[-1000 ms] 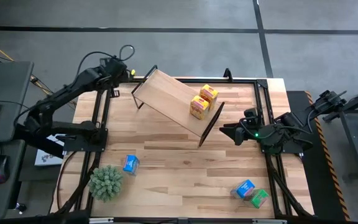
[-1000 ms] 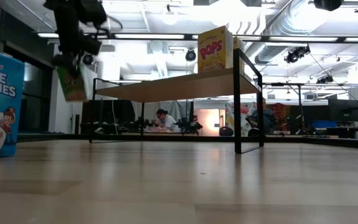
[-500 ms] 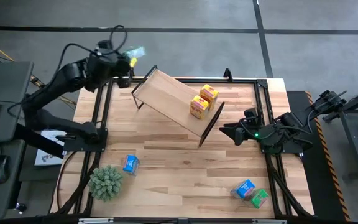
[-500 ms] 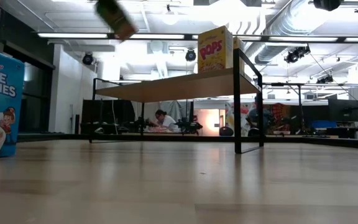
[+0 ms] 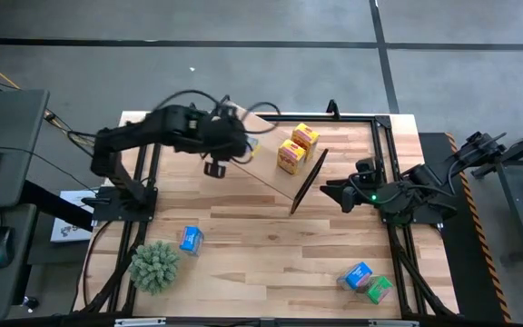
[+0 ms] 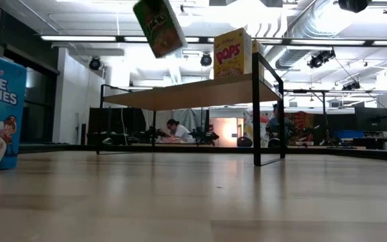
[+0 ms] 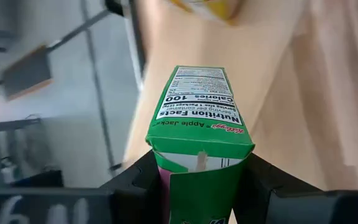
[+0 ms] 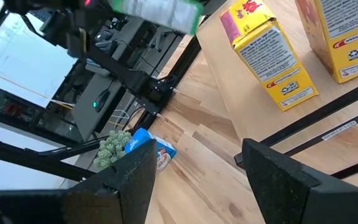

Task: Stack cereal on shelf
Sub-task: Put the top green cereal box on the shelf

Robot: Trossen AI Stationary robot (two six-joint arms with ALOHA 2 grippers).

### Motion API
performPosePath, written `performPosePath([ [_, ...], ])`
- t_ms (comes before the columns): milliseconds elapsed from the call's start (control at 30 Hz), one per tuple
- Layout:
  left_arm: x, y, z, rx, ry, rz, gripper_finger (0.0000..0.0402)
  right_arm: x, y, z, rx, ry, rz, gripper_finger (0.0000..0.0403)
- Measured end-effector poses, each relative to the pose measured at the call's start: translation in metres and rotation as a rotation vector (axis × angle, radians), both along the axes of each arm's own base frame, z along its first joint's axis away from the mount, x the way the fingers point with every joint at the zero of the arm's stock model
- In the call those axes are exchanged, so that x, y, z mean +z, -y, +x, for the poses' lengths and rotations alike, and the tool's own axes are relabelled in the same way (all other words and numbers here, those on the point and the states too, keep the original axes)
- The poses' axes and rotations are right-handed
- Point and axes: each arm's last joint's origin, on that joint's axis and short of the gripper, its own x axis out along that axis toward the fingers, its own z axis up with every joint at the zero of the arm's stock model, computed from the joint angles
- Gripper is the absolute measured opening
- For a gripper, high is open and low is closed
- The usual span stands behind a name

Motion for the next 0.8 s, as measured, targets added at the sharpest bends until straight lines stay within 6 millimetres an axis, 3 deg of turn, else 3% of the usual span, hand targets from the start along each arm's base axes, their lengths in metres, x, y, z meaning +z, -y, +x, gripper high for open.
performPosePath([
  [233, -0.025, 0.004, 0.026, -0.127, -0.094, -0.123, 0.0125, -0.008, -0.006, 0.009, 0.018, -0.042, -0.012, 0.0229],
  [433, -0.036, 0.000, 0.043, -0.165, -0.094, -0.092, 0.0125, -0.013, -0.011, 0.018, 0.016, -0.051, -0.017, 0.0229],
  [800, -0.042, -0.008, 0.049, -0.191, -0.134, -0.049, 0.0125, -0.012, -0.014, 0.020, 0.029, -0.029, -0.005, 0.0229],
])
